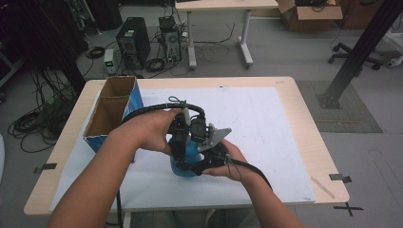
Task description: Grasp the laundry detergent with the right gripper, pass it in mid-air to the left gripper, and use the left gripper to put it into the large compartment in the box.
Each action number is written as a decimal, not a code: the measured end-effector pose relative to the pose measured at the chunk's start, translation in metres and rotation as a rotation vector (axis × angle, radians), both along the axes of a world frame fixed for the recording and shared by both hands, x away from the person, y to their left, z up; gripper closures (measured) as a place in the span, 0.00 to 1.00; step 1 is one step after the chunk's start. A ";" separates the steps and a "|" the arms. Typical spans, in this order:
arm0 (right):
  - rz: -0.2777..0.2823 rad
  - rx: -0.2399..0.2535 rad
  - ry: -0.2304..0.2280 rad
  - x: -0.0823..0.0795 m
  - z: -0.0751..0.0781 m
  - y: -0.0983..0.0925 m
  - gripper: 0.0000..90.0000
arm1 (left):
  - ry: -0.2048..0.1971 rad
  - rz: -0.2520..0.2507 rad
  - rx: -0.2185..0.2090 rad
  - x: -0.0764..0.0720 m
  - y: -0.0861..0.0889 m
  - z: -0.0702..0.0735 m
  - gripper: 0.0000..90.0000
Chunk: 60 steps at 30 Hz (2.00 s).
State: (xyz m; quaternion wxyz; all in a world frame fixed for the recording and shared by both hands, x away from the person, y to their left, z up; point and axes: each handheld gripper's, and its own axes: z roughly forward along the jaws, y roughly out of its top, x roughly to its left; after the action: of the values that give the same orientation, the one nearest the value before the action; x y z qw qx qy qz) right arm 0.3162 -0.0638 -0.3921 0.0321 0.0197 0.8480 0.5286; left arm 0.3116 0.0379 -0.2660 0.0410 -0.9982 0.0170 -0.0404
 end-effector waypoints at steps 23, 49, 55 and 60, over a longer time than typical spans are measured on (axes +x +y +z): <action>-0.062 0.116 0.045 -0.003 0.000 -0.013 0.22 | -0.022 -0.035 0.000 -0.003 -0.003 0.014 0.44; -0.114 0.151 0.065 0.002 -0.002 -0.026 0.00 | -0.003 -0.013 0.016 0.001 -0.006 0.021 0.44; -0.126 0.160 0.052 0.002 0.006 -0.040 0.00 | 0.012 0.078 0.028 0.007 -0.001 0.028 0.44; -0.154 0.148 0.038 0.004 0.014 -0.059 0.00 | 0.004 0.169 0.024 0.014 0.006 0.039 0.44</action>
State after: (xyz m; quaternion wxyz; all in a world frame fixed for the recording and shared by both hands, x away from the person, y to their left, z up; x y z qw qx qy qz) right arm 0.3200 -0.1226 -0.3784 0.0551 0.0969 0.8032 0.5852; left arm 0.3259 0.0441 -0.2268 0.0564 -0.9956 -0.0668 -0.0346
